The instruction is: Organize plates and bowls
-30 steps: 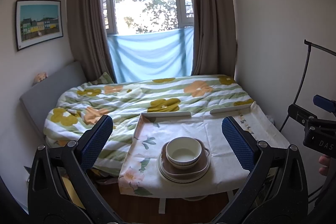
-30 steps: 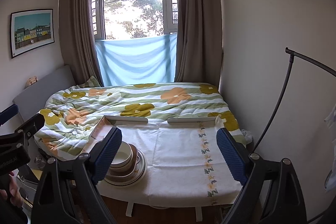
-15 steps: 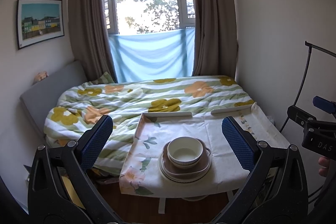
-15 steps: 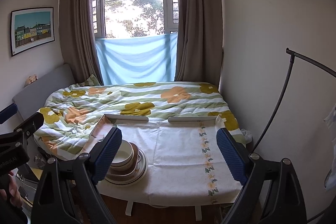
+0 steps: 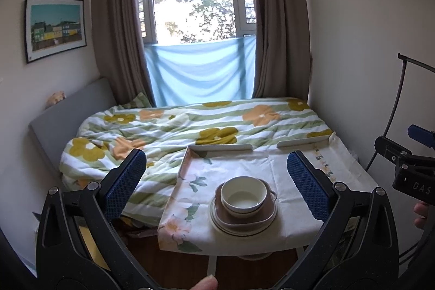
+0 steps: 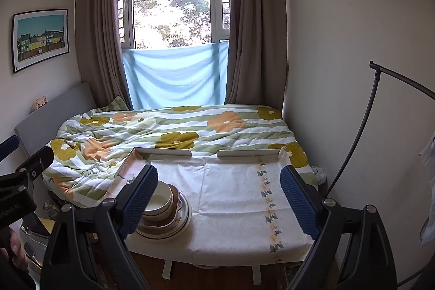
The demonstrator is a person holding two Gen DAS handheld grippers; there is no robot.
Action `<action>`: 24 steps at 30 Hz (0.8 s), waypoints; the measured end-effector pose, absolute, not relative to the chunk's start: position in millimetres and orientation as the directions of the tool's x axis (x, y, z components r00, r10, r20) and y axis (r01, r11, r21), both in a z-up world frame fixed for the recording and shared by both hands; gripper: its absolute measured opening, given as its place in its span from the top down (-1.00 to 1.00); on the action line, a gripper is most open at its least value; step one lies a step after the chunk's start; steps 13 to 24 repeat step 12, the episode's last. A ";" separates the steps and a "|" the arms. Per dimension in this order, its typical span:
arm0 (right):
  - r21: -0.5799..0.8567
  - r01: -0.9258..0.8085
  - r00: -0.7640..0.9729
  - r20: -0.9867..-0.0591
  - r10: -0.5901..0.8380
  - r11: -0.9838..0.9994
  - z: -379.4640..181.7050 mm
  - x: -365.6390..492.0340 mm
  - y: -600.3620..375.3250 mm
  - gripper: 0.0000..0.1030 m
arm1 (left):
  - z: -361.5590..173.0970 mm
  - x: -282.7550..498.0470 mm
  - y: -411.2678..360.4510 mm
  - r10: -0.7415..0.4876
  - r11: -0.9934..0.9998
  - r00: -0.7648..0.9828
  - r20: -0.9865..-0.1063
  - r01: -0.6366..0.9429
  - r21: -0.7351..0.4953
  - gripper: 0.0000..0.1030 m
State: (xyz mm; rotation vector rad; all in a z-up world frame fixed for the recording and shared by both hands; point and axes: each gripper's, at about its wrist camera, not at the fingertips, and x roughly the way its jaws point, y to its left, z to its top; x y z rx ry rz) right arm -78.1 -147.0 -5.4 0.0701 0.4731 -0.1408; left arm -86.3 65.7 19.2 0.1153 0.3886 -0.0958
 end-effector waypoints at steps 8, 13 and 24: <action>0.034 0.152 0.876 -0.467 -0.119 0.988 -10.3 -78.5 -148.1 -0.74 | 17.5 -85.4 63.2 -0.062 0.989 0.920 -0.386 0.108 0.100 -1.00; 0.032 0.155 0.872 -0.473 -0.121 0.987 -14.1 -78.4 -149.2 -0.74 | 16.3 -86.2 61.9 -0.053 0.990 0.922 -0.385 0.100 0.103 -1.00; 0.032 0.155 0.872 -0.473 -0.121 0.987 -14.1 -78.4 -149.2 -0.74 | 16.3 -86.2 61.9 -0.053 0.990 0.922 -0.385 0.100 0.103 -1.00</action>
